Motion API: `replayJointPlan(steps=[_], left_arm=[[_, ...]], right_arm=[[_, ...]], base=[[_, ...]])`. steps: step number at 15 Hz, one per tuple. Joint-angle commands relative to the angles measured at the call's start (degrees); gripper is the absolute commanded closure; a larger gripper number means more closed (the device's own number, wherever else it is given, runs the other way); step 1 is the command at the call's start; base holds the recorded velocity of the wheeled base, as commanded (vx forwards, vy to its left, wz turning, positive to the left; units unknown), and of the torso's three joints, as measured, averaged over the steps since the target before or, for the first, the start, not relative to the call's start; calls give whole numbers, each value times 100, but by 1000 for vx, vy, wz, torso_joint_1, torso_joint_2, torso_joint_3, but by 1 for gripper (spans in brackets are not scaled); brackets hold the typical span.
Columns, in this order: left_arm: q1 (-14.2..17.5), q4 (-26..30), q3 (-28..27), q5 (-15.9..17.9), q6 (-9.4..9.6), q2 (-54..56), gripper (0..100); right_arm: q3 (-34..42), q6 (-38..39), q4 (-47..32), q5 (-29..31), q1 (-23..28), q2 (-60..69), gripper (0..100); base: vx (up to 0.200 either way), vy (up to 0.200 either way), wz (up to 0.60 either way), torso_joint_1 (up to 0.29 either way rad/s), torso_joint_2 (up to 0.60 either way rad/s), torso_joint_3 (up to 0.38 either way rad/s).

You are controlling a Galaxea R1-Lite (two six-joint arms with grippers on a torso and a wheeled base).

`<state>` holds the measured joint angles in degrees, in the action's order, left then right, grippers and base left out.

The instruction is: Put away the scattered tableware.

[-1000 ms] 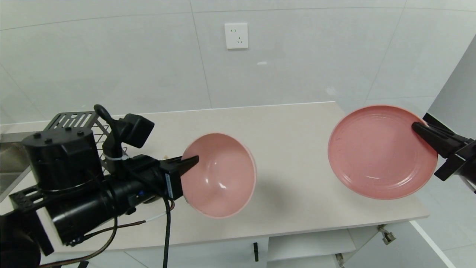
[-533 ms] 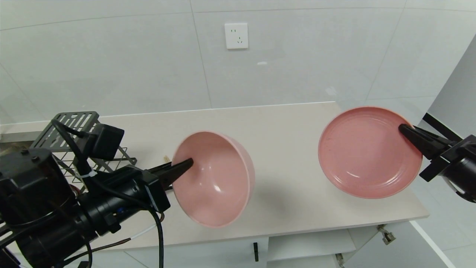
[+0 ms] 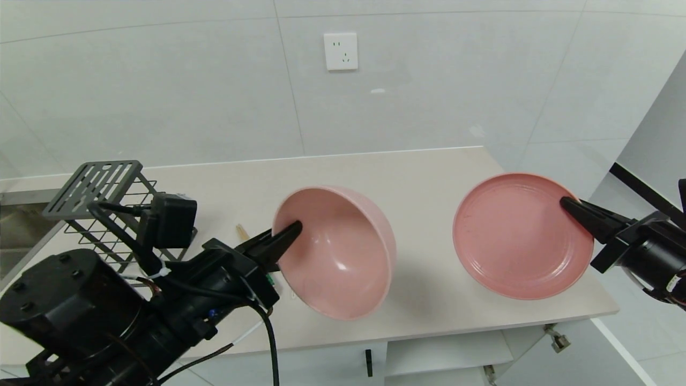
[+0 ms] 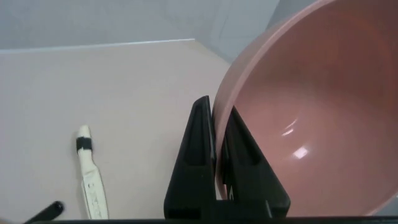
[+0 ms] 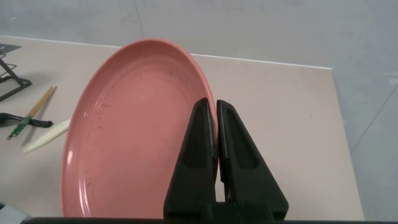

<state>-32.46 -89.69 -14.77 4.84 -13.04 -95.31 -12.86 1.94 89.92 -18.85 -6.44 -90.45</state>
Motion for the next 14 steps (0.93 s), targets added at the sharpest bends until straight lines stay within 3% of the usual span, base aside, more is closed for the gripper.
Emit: replayJointPlan(steps=[1, 4, 6, 7, 8, 9, 14], left_arm=[[-67, -31, -175, -282, 496, -252, 100], [109, -31, -175, -361, 680, -348, 100], [320, -31, -254, -458, 1243, -304, 100], [372, -31, -263, -484, 1419, -269, 100], [416, -31, -219, -545, 1849, -164, 100], [416, -31, -210, -545, 1937, -76, 100], [425, -31, -395, -545, 2025, 232, 100]], right_arm=[[-6, -27, 8, -5, 2, -16, 100], [12, -27, 8, 4, 11, 89, 100], [64, -27, 8, -5, 2, 168, 100], [64, -36, 8, -5, 2, 186, 100], [64, -27, 8, -5, 2, 256, 100], [64, -27, 8, -5, 2, 274, 100], [29, -36, 8, -5, -7, 379, 100]], base=[[0, 0, 0, 0, 0, 0], [0, 0, 0, 0, 0, 0], [0, 0, 0, 0, 0, 0], [0, 0, 0, 0, 0, 0], [-200, 0, 0, 2, 2, 2], [-200, 0, 0, 7, -2, -2], [-200, 0, 0, 4, 1, 4]])
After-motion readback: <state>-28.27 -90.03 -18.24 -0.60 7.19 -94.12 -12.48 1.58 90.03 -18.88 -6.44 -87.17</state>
